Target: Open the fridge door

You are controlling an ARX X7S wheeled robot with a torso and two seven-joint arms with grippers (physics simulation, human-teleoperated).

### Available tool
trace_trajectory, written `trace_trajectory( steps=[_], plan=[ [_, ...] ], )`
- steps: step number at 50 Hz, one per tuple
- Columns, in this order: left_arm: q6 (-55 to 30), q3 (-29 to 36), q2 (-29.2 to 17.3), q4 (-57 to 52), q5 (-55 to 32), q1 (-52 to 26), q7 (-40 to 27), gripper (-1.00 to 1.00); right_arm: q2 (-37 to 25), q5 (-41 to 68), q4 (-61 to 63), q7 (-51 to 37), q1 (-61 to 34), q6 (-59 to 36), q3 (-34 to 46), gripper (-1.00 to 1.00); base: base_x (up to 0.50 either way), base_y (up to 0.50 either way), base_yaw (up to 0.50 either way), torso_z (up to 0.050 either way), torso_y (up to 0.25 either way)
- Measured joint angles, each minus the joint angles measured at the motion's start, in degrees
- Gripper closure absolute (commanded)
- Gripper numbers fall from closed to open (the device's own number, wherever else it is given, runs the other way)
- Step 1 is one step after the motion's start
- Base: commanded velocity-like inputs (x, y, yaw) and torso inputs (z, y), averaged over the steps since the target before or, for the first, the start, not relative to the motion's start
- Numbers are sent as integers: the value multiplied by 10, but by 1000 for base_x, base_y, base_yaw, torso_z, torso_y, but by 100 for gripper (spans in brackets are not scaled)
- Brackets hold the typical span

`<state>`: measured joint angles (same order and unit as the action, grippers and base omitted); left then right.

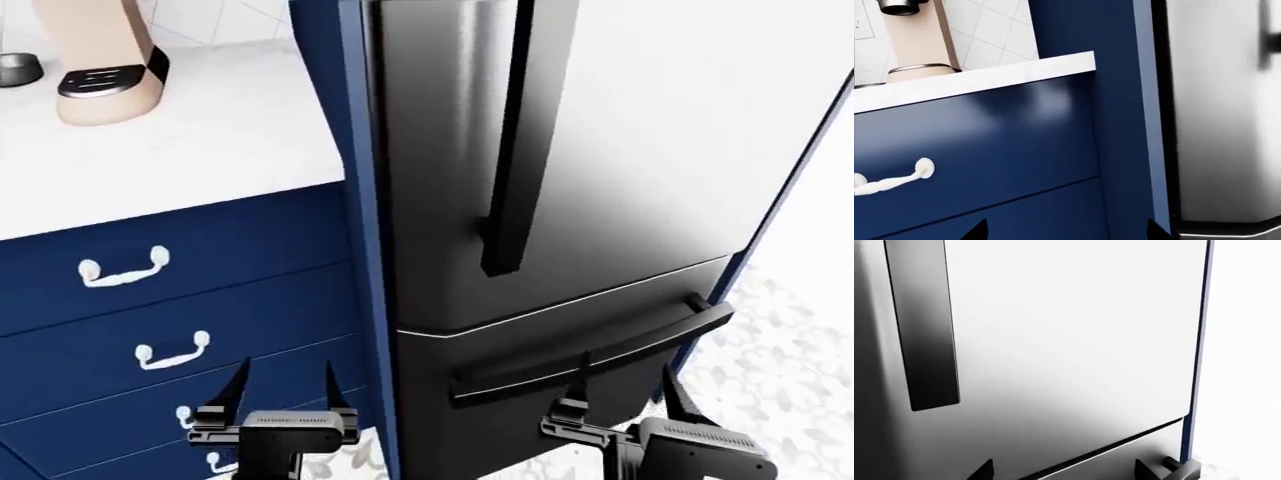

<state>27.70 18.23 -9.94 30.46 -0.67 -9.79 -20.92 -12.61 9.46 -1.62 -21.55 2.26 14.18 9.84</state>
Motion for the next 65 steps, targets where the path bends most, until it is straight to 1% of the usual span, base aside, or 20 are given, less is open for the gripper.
trace_trajectory(
  steps=[23,42,56,65],
  plan=[
    [-2,6,-5,-6,-6,2,-6,-100,-4,3,-4,-9,0,4,4,-100,-28,12,-495,0,0],
    [-10,9,-9,-19,-13,4,-10,-100,-4,-2,5,-34,0,-11,0,-100,2,-9,0,0,0],
    [-10,11,-10,-18,-18,3,-14,-100,-7,4,5,-34,0,-9,4,-100,439,-226,0,0,0],
    [-21,7,-14,-43,-27,10,-21,-100,-8,3,9,-43,-1,-15,3,-100,0,0,0,0,0]
  ],
)
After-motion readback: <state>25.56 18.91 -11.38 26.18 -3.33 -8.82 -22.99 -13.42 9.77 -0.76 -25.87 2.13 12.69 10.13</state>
